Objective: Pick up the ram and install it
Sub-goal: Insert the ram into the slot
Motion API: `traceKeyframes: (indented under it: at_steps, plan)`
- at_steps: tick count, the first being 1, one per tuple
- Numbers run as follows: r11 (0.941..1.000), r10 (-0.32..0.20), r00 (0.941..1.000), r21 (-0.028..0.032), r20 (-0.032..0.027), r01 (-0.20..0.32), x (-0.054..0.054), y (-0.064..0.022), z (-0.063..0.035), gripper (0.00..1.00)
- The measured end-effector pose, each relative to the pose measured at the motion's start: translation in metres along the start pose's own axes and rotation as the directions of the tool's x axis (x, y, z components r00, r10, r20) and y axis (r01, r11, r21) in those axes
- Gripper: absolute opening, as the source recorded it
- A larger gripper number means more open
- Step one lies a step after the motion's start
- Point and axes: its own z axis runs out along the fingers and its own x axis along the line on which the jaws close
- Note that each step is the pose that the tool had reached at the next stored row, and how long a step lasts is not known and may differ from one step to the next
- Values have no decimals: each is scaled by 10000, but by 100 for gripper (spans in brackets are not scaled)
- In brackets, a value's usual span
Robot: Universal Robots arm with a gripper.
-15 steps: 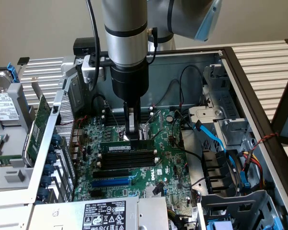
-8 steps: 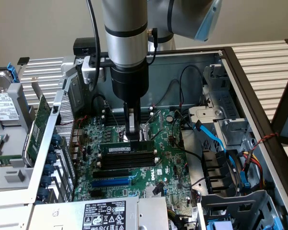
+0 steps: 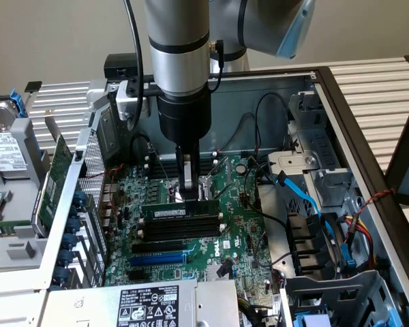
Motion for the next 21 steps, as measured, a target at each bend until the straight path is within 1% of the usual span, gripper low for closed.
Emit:
traceKeyframes:
  at_steps: [7,9,21]
  plan:
    - [10000,0,10000,-1,-2,0,-2,1,35,12]
    - [10000,-1,10000,-5,-12,1,-1,1,38,12]
    - [10000,-15,10000,-7,-21,15,2,1,71,12]
